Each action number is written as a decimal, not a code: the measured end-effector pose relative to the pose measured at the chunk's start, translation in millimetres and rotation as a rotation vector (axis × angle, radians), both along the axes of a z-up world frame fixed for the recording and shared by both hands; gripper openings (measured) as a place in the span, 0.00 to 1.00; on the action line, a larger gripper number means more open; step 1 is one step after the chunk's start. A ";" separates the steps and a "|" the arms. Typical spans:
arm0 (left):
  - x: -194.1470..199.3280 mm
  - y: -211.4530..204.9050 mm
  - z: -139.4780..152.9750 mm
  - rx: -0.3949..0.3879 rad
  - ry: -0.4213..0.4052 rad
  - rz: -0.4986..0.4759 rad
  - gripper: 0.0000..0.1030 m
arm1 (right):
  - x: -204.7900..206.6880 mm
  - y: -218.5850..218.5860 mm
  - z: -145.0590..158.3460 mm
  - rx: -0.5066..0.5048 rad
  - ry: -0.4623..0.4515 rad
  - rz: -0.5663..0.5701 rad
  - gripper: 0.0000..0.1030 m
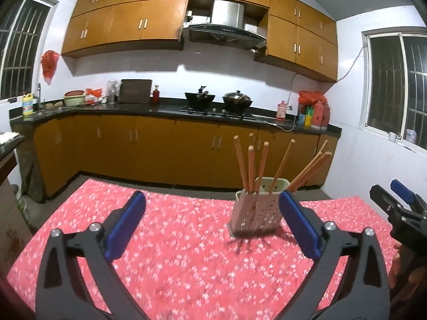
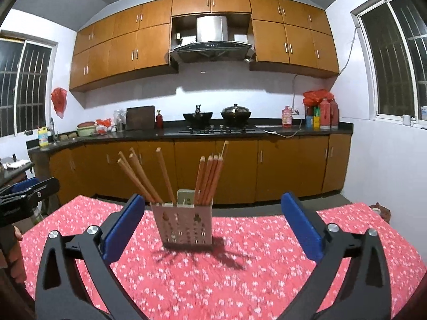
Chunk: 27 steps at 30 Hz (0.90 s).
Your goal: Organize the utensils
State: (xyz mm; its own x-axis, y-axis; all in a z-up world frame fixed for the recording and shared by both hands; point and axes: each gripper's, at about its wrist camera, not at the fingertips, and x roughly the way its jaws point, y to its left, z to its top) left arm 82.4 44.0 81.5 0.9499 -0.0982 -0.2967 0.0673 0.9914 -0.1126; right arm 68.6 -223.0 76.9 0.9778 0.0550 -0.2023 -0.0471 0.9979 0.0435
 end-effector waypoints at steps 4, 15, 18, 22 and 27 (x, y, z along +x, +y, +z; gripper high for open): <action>-20.9 -1.9 -11.7 0.011 0.001 0.025 0.96 | -13.5 6.4 -17.5 -0.001 0.039 -0.001 0.98; -58.0 -13.2 -45.0 0.141 0.014 0.056 0.96 | -48.5 13.1 -57.8 -0.034 0.116 -0.012 0.98; -61.3 -13.0 -49.8 0.131 0.028 0.046 0.96 | -56.7 14.3 -65.7 -0.039 0.125 -0.014 0.98; -66.9 -13.8 -57.5 0.125 0.037 0.040 0.96 | -61.9 15.0 -73.0 -0.045 0.132 -0.019 0.98; -71.1 -16.0 -64.1 0.131 0.042 0.036 0.96 | -60.2 12.6 -76.7 -0.038 0.142 -0.030 0.98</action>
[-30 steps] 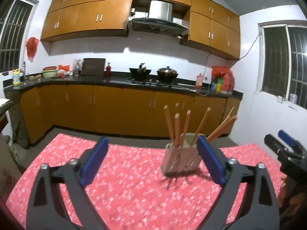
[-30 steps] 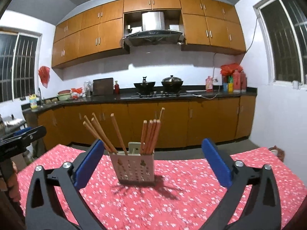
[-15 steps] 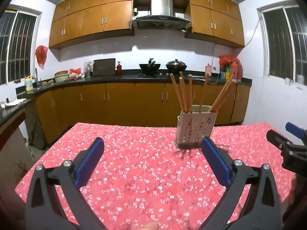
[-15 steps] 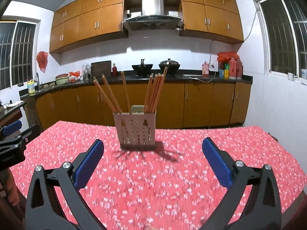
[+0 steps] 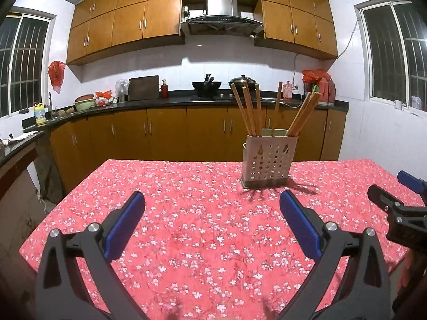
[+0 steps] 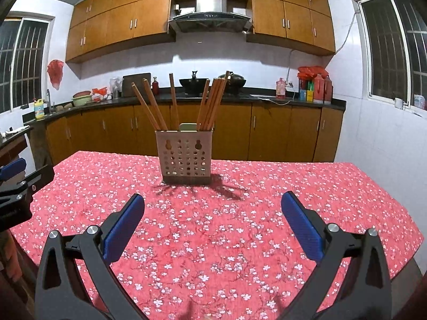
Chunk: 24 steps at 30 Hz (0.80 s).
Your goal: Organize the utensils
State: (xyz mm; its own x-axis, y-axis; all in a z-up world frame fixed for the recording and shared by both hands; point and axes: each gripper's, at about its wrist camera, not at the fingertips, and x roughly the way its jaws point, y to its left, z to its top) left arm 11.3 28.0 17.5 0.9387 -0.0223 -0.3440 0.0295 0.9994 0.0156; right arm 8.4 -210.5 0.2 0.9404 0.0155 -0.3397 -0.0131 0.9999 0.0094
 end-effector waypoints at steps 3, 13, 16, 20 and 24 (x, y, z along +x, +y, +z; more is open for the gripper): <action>1.2 1.1 -2.7 -0.009 0.007 0.002 0.96 | -0.1 -1.6 0.2 0.002 -0.001 -0.010 0.98; 2.9 -1.1 -6.8 -0.004 0.017 0.002 0.96 | 0.7 -0.8 -0.3 -0.009 0.005 -0.024 0.98; 3.4 -1.8 -7.6 -0.006 0.020 0.001 0.96 | 1.3 -1.4 -0.4 -0.007 0.007 -0.025 0.98; 4.4 -2.3 -7.7 -0.006 0.021 0.001 0.96 | 1.0 -2.2 -0.1 -0.004 0.009 -0.027 0.98; 4.6 -2.4 -7.7 -0.006 0.022 0.002 0.96 | 1.4 -2.1 -0.4 -0.003 0.011 -0.025 0.98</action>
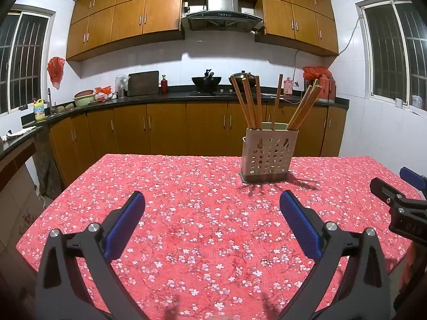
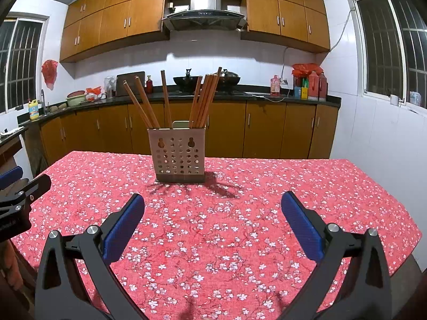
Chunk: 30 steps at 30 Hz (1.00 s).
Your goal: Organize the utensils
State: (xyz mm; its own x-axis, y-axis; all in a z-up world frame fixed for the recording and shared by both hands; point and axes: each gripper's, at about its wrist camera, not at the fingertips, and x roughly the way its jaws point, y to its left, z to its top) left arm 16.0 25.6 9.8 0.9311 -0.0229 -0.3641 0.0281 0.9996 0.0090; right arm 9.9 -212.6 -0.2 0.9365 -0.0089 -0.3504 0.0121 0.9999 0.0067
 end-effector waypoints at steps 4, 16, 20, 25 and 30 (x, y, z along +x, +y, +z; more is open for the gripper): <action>-0.2 0.2 0.0 -0.001 0.001 -0.002 0.96 | 0.6 -0.9 -0.2 0.004 0.003 0.000 0.98; 0.5 -3.9 -2.9 0.000 0.007 -0.003 0.96 | 1.0 -2.8 -1.7 0.011 0.005 -0.002 0.98; 1.0 -4.5 -4.0 0.000 0.009 -0.006 0.96 | 1.1 -3.0 -1.6 0.011 0.006 -0.002 0.98; 1.5 -4.7 -4.7 -0.001 0.010 -0.008 0.96 | 1.1 -3.1 -1.5 0.011 0.006 -0.002 0.98; 1.9 -4.5 -5.6 -0.002 0.012 -0.009 0.96 | 1.4 -2.7 -2.6 0.012 0.008 -0.002 0.98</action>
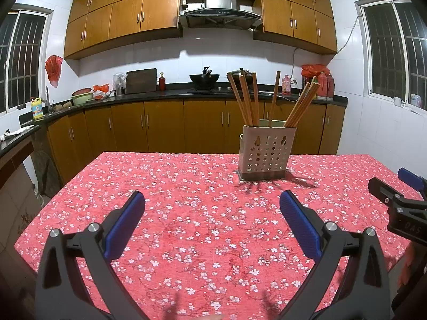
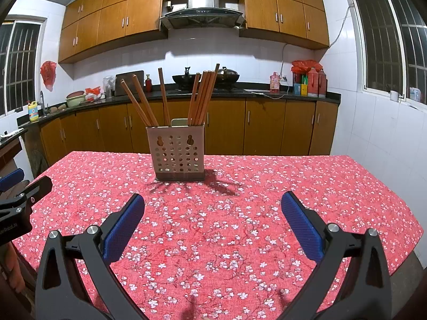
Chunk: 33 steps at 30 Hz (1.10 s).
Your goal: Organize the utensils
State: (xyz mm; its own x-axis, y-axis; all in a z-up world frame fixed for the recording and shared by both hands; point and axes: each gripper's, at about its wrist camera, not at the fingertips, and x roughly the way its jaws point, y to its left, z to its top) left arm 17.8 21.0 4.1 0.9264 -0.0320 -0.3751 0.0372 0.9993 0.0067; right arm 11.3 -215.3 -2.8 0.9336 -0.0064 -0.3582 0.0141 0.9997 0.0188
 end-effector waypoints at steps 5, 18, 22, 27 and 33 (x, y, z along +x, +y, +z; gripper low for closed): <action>0.1 0.2 0.7 0.001 -0.001 0.000 0.96 | 0.1 0.0 0.2 0.000 0.000 -0.001 0.98; 0.8 -0.2 -0.7 -0.001 0.002 -0.002 0.96 | 0.1 0.8 -4.6 0.004 0.005 -0.002 0.98; 1.4 -0.3 -1.7 -0.001 0.003 -0.002 0.96 | 0.3 0.6 -4.2 0.004 0.006 -0.001 0.98; 2.0 0.0 -2.5 -0.001 0.003 -0.002 0.96 | -0.3 1.4 -5.8 0.005 0.007 -0.002 0.98; 2.9 0.0 -5.8 0.000 0.007 -0.003 0.96 | -1.3 2.1 -8.0 0.008 0.009 -0.004 0.98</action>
State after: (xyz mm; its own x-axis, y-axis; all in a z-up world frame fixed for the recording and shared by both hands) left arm 20.7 21.0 -1.6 0.9238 -0.0347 -0.3812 0.0402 0.9992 0.0064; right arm 10.0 -213.2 -10.9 0.9302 -0.0070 -0.3670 0.0180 0.9995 0.0264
